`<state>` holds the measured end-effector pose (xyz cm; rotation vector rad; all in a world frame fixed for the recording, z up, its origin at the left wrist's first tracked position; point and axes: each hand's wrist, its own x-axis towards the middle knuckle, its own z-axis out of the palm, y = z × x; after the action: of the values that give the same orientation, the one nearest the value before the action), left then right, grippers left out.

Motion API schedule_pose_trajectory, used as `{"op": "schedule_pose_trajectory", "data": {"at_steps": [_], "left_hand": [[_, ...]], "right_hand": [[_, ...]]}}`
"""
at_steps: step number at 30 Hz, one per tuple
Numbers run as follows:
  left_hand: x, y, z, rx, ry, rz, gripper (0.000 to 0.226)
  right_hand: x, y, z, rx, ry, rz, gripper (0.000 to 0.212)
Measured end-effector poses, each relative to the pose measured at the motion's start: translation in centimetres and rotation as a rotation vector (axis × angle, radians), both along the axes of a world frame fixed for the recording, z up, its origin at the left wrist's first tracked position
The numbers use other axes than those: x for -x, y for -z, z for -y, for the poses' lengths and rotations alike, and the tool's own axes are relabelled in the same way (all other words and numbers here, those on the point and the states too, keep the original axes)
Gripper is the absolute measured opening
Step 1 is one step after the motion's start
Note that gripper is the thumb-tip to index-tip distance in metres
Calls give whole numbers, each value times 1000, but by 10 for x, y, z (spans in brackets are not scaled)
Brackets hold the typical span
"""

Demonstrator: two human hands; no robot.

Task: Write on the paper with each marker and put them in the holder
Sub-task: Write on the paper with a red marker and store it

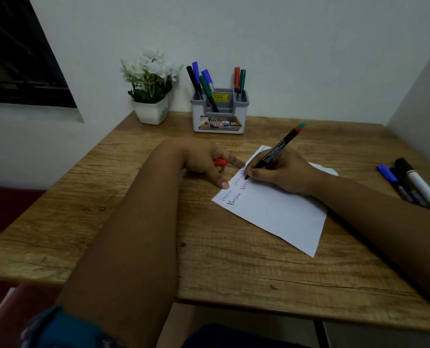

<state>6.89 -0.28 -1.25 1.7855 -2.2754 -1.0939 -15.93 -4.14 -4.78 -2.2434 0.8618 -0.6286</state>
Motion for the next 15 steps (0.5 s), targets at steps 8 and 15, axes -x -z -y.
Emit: {"op": "schedule_pose_trajectory", "data": {"at_steps": [8, 15], "left_hand": [[0, 1, 0, -14, -15, 0, 70], [0, 0, 0, -6, 2, -2, 70]], "right_hand": [[0, -1, 0, 25, -4, -41, 7], [0, -4, 2, -213, 58, 349, 20]]}}
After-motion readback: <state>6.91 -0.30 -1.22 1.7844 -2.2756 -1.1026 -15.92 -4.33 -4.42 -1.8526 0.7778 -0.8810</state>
